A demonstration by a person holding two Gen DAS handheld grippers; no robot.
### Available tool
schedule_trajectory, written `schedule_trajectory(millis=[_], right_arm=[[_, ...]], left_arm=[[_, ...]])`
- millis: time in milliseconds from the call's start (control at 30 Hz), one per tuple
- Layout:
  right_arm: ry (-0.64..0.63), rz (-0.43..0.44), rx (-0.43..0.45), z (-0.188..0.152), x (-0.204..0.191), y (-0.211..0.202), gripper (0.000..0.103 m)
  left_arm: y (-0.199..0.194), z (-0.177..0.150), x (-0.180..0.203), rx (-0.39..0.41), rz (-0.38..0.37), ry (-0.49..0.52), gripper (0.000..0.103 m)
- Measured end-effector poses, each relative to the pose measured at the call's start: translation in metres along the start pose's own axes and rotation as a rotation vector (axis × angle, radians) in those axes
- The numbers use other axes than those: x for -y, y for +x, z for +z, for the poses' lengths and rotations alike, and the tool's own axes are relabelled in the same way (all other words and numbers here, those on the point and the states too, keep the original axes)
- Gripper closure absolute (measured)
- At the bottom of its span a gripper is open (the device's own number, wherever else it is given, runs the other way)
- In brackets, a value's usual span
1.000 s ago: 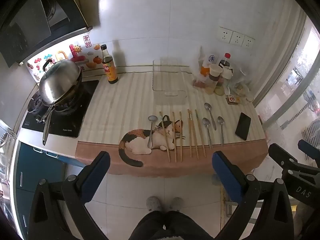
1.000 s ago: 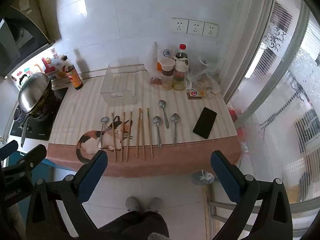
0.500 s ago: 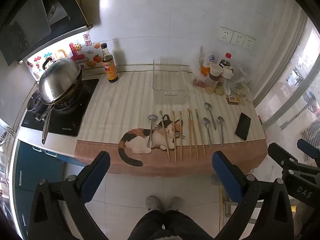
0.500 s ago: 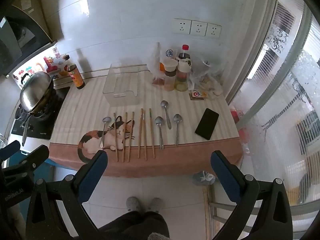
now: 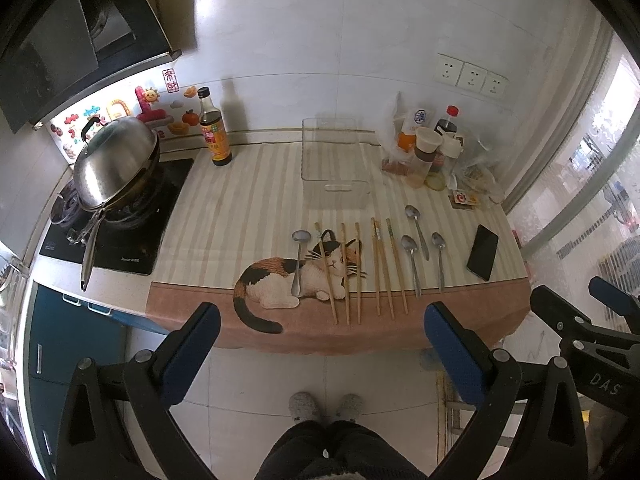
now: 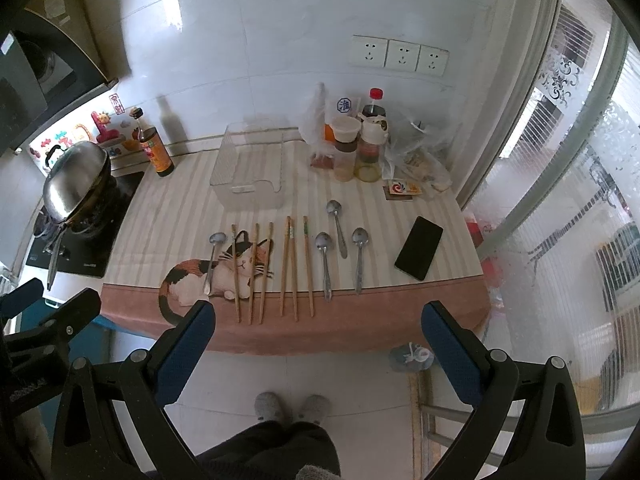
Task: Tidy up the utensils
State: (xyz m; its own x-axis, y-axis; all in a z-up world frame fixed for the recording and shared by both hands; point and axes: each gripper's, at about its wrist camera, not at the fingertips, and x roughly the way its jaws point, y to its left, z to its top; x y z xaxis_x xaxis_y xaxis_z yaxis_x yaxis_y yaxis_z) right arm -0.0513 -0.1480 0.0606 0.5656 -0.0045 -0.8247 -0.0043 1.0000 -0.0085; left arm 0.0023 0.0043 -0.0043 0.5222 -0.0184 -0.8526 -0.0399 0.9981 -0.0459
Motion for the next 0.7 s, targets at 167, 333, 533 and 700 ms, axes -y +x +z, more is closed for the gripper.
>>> schedule_trajectory(millis=[167,333,533,700], right_arm=[[0.008,0.020,-0.007,-0.001,0.003,0.000,0.000],[0.017,0.031,-0.012,0.000,0.009,0.000,0.000],[0.010,0.033,-0.008,0.000,0.007,-0.001,0.000],[0.005,0.036,-0.005,0.000,0.005,-0.001,0.000]], left_arm=[[-0.002,0.002,0.009,0.003,-0.010,0.004,0.000],[-0.003,0.003,0.010,0.002,-0.009,0.004,0.000],[-0.006,0.003,0.008,0.008,-0.007,-0.002,0.000],[-0.008,0.003,0.005,0.012,-0.008,-0.006,0.000]])
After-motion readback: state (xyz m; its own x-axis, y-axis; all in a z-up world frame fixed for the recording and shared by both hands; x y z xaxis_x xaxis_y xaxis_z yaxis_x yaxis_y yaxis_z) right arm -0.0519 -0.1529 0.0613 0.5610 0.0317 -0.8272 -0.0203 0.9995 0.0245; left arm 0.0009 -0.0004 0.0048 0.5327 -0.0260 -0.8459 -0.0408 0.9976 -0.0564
